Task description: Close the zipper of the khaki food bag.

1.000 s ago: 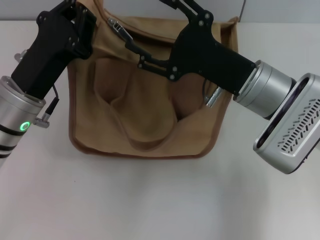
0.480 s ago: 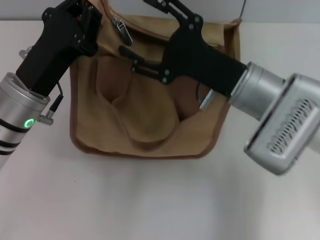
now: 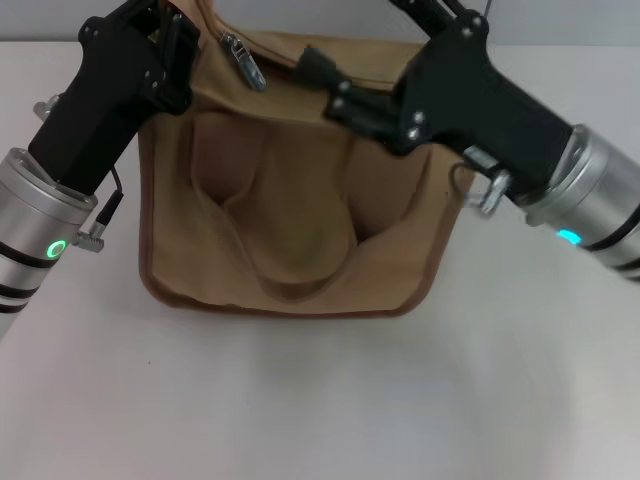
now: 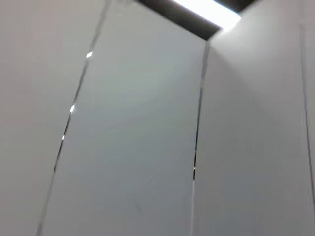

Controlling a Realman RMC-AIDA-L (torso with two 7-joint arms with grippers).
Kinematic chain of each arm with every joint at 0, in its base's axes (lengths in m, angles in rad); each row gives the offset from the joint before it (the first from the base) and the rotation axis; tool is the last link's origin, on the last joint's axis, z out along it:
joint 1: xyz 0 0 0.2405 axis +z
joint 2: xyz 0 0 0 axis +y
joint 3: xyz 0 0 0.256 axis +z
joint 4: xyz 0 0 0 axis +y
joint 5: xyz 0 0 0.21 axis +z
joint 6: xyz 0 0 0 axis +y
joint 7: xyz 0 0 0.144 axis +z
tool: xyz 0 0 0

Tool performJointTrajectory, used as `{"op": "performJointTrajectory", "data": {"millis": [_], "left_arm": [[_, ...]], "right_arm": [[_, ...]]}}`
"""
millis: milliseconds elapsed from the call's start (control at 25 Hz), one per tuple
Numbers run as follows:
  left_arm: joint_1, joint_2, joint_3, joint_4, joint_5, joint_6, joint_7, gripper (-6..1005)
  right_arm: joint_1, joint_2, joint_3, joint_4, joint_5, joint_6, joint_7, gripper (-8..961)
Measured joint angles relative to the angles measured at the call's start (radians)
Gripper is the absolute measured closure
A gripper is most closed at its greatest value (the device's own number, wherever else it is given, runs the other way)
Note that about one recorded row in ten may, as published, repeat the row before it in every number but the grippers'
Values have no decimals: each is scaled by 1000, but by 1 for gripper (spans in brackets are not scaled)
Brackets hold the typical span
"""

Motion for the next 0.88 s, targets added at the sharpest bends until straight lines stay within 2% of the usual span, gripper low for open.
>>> {"op": "performJointTrajectory", "data": {"millis": [80, 120, 160, 280, 320, 520, 720, 880], "left_arm": [[1, 0, 0, 0, 0, 1, 0, 957], [1, 0, 0, 0, 0, 2, 0, 957], [1, 0, 0, 0, 0, 2, 0, 956], [1, 0, 0, 0, 2, 3, 0, 956], [2, 0, 0, 0, 2, 3, 0, 956], [2, 0, 0, 2, 4, 5, 0, 954], [1, 0, 0, 2, 5, 8, 0, 953], [-1, 0, 0, 2, 5, 11, 0, 953]], "right_arm": [[23, -25, 33, 9, -49, -6, 234, 118], [51, -50, 70, 13, -140, -8, 451, 118], [51, -50, 70, 13, -140, -8, 451, 119], [89, -71, 142, 12, -308, -9, 683, 119], [96, -71, 181, 4, -383, -9, 743, 119], [96, -56, 278, -9, -516, 13, 817, 119], [108, -53, 336, -10, -583, 27, 856, 119], [117, -54, 343, -10, -588, 46, 870, 119]]}}
